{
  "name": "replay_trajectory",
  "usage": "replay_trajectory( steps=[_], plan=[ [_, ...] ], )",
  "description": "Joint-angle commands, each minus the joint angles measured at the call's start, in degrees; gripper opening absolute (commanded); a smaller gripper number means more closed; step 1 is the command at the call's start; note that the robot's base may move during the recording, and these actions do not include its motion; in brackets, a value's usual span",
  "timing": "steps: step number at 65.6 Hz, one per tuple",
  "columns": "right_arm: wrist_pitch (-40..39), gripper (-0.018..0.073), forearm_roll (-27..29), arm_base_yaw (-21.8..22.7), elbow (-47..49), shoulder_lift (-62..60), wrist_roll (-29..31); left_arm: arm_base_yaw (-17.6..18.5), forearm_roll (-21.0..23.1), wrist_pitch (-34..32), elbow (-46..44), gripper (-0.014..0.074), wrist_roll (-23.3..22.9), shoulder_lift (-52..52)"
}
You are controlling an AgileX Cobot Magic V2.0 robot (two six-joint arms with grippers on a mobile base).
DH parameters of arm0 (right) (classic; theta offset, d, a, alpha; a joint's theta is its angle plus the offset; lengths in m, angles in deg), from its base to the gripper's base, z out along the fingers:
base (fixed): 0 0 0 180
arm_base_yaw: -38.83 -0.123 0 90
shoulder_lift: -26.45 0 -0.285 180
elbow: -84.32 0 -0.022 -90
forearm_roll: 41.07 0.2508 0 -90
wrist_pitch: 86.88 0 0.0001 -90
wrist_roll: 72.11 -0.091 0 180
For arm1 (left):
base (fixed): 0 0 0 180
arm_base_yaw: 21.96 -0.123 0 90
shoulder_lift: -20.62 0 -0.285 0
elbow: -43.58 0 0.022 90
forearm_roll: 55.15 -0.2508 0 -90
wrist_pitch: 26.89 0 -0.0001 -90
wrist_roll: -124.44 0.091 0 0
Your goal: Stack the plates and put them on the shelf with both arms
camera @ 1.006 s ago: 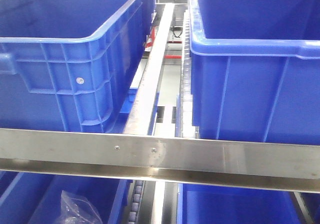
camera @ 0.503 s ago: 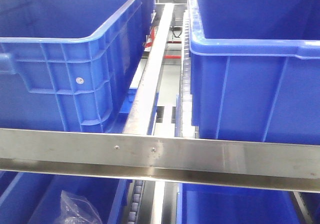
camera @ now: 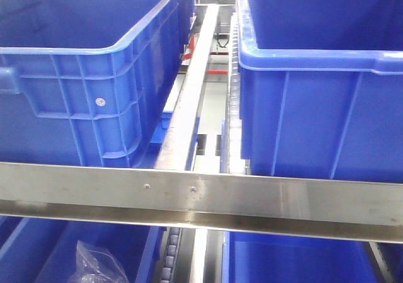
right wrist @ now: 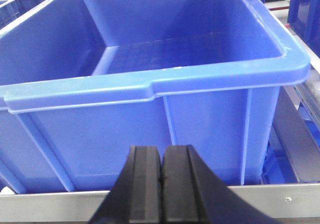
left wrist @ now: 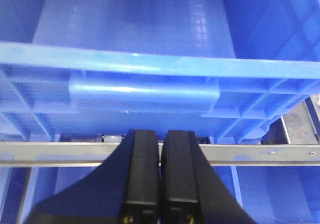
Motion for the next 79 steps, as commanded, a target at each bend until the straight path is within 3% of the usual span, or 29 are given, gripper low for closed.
replay_trajectory(
  steps=[1, 12, 34, 39, 79],
  plan=[
    [-4.7, 0.0048, 0.0, -0.1, -0.1, -1.1, 0.7, 0.4, -0.4, -4.5, -0.5, 0.0087, -0.3, -3.5],
    [-4.7, 0.0048, 0.0, -0.1, -0.1, -1.1, 0.7, -1.5, -0.4, -4.7, 6.7, 0.0087, -0.3, -16.3],
    [-4.7, 0.0048, 0.0, -0.1, -0.1, -1.1, 0.7, -9.4, 0.0, -4.9, 25.1, 0.0087, -0.3, -44.4],
    [-4.7, 0.0048, 0.0, -0.1, -0.1, -1.1, 0.7, -10.1, 0.0, -0.2, 24.9, 0.0087, -0.3, -48.1],
    [-4.7, 0.0048, 0.0, -0.1, -0.1, -1.1, 0.7, -10.1, -0.9, -4.4, 25.0, 0.0087, -0.4, -47.8]
  ],
)
